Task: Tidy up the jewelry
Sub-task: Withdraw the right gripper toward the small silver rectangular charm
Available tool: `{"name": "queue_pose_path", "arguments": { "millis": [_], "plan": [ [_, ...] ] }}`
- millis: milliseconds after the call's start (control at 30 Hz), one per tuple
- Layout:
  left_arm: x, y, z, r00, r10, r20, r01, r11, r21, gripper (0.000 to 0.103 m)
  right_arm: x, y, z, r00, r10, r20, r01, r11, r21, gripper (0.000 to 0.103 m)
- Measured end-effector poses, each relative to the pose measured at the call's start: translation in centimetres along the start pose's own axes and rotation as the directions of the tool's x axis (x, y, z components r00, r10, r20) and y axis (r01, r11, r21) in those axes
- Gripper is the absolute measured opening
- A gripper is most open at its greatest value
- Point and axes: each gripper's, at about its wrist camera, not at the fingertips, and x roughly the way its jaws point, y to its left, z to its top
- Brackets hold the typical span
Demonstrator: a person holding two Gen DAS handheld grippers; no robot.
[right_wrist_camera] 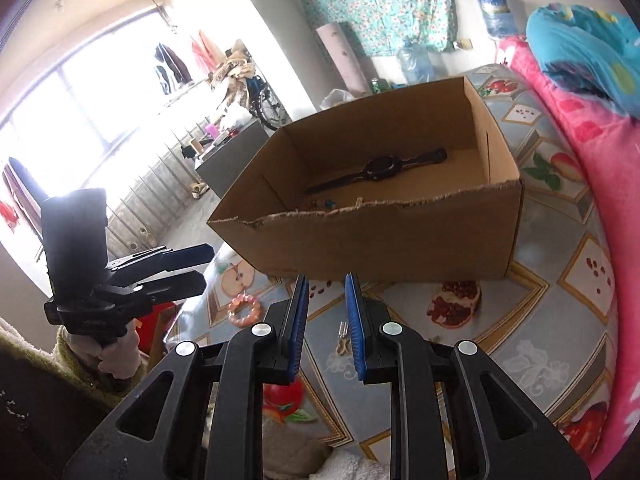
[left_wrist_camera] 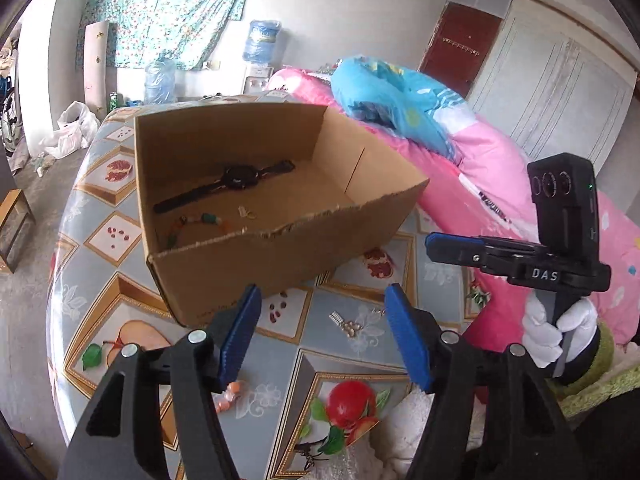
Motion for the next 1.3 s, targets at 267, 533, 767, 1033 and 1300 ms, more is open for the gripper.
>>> {"name": "queue_pose_path", "arguments": {
  "millis": [267, 533, 767, 1033, 1300],
  "plan": [
    [6.9, -2.4, -4.3, 0.980, 0.147, -0.134, -0.121, 0.975, 0.186, 0.062, 4.6, 0.2, -3.7, 0.987, -0.106, -0.119, 0.107, 0.994, 0.001, 0.019],
    [8.6, -2.8, -5.7, 0.963, 0.192, -0.188, -0.145, 0.961, 0.237, 0.062, 7.5, 1.9, -4.5, 0.971, -0.209, -0.118, 0.191, 0.971, -0.146, 0.020],
    [8.8, -3.1, -6.1, 0.971, 0.161, -0.177, -0.117, 0.965, 0.236, 0.061, 9.1, 0.5, -4.0, 0.970, -0.176, -0.168, 0.158, 0.981, -0.116, 0.020],
    [8.6, -3.9, -6.4, 0.980, 0.113, -0.165, -0.067, 0.963, 0.261, 0.043, 9.5, -0.7, -4.2, 0.972, 0.086, -0.221, -0.059, 0.990, 0.126, 0.020],
    [9.0, -4.1, -5.3, 0.987, 0.111, -0.113, -0.076, 0.958, 0.278, 0.035, 7.2, -1.9, -3.7, 0.983, 0.060, -0.171, -0.028, 0.983, 0.183, 0.021]
  ]
}}
